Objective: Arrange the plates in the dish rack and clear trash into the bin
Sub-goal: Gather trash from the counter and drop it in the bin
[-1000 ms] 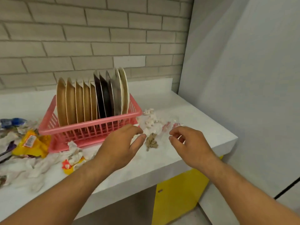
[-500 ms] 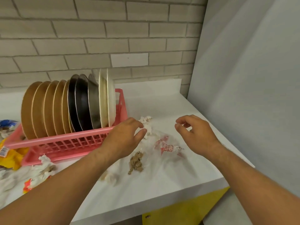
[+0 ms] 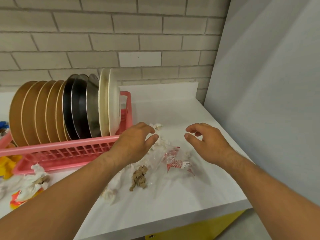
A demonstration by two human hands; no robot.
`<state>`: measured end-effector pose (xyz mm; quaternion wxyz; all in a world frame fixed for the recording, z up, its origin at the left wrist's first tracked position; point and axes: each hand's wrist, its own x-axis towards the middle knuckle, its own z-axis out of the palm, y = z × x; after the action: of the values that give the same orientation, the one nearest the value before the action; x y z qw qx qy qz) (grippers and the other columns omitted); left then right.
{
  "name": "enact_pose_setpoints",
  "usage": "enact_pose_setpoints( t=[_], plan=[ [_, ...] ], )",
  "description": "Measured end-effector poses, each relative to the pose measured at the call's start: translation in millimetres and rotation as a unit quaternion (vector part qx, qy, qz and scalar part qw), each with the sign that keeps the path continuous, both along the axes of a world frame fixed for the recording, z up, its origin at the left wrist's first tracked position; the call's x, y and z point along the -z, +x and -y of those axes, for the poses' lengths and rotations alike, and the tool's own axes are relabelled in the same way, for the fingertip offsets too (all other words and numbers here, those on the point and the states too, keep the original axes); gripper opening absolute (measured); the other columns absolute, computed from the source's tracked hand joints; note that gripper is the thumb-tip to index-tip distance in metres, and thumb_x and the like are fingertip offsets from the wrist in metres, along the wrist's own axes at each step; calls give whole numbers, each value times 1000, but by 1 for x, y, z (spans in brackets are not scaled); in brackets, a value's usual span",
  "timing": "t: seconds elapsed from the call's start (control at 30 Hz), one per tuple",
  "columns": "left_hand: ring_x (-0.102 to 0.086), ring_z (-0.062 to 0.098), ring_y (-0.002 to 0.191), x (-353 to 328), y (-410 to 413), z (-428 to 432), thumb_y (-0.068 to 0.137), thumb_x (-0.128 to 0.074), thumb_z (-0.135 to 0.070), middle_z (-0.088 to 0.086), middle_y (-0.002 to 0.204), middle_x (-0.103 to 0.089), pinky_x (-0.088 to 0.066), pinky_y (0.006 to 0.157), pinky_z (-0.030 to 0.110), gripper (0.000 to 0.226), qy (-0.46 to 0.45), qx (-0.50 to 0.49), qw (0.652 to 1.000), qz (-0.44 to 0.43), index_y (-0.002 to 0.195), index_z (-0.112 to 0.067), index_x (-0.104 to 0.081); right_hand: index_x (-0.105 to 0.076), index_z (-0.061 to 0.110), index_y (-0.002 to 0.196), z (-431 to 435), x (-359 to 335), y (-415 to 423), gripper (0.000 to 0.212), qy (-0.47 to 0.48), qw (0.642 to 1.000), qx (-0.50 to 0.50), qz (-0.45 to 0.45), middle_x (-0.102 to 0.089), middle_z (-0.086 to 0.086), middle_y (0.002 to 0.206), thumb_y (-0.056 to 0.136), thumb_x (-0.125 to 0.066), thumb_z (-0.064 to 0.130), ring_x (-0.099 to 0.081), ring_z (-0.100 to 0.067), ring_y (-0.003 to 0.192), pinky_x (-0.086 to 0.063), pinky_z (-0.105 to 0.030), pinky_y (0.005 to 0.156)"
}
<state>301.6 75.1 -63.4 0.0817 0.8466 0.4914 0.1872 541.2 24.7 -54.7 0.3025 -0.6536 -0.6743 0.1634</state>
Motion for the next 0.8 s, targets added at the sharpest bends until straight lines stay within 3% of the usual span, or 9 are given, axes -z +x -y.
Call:
enact_pose_setpoints(
  t=[0.23,0.53,0.7,0.8],
  plan=[
    [-50,14,116,1,12,-13,96,-40,-47,-7,130,-50,-40,94,27,38,-33,12,999,-13,125,-26,-53,-59,33,114,-16,7,5,23,-40,999,-17,11,-56,15,112,93,-54,40,-52,-4,101,-37,-18,79],
    [-49,19,114,15,46,-63,95,-49,-38,-4,130,-48,-42,92,29,35,-113,6,987,-111,127,-24,-52,-60,34,112,-49,36,13,24,-166,986,-14,29,-55,16,105,89,-61,39,-55,-4,92,-39,-15,68],
    [-53,24,109,18,63,-102,96,-47,-36,4,126,-52,-49,89,37,37,-105,-79,985,-109,127,-16,-52,-60,34,114,-59,51,17,26,-189,982,-14,19,-54,15,102,88,-62,38,-54,-4,89,-40,-15,68],
    [-58,29,100,20,73,-125,95,-47,-30,9,117,-57,-51,77,35,32,-138,-141,973,-116,118,-10,-55,-59,32,112,-58,56,22,25,-193,980,-8,37,-54,14,100,88,-62,39,-54,-4,89,-41,-19,75]
  ],
)
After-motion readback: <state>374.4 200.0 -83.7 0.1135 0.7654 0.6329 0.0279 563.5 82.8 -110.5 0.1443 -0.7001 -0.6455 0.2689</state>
